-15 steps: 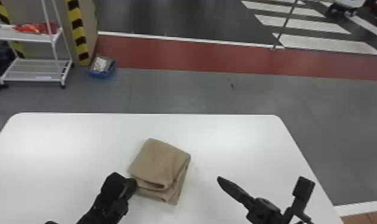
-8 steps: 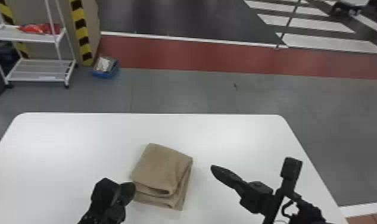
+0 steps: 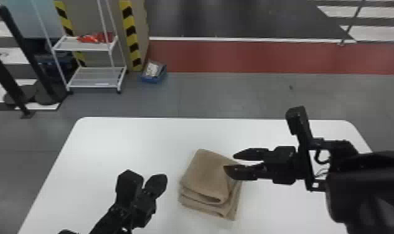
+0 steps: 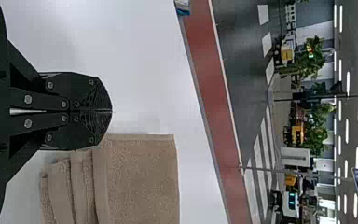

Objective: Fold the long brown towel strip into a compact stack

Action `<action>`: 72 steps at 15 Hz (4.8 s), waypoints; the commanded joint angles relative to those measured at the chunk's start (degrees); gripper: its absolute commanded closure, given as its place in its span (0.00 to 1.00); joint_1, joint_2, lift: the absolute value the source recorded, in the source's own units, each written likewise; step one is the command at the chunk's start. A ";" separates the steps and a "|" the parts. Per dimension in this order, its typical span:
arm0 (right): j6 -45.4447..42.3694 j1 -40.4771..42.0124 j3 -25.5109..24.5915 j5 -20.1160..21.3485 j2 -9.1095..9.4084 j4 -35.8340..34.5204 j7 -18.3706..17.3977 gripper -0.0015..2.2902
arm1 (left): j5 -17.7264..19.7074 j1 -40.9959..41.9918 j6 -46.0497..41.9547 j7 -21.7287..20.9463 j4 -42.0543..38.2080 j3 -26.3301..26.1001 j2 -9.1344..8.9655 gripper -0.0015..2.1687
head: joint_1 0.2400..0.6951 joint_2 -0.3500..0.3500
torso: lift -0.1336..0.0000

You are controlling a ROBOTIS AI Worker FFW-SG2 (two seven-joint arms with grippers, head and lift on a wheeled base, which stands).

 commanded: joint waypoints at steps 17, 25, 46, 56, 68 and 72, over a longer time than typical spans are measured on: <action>-9.32 -8.78 25.65 34.09 1.12 19.14 6.16 0.25 | 1.05 -1.17 0.53 -0.27 2.02 2.76 1.38 0.61 | 1.00 0.75 | 1.00; -11.95 -9.04 27.24 39.54 1.21 22.75 6.16 0.31 | 1.05 -1.00 0.18 -0.27 2.46 2.76 1.56 0.61 | 1.00 0.74 | 1.00; -15.65 -7.11 15.99 38.83 -2.39 20.28 6.16 0.36 | -0.09 -2.05 2.64 -0.27 2.19 1.79 0.94 0.61 | 1.00 0.57 | 1.00; -17.58 -6.58 16.43 36.28 -1.51 18.00 6.16 0.14 | -0.18 -2.14 4.23 -0.27 1.84 1.79 0.94 0.61 | 1.00 0.59 | 1.00; -21.45 -6.32 19.68 39.36 -0.98 20.99 3.42 0.23 | -0.18 -2.67 2.47 -0.45 2.90 1.70 1.03 0.61 | 1.00 0.64 | 1.00; -21.27 -6.67 19.68 39.45 -0.63 22.48 0.43 0.25 | -0.18 -2.67 1.59 -0.45 3.25 1.44 1.03 0.61 | 1.00 0.63 | 1.00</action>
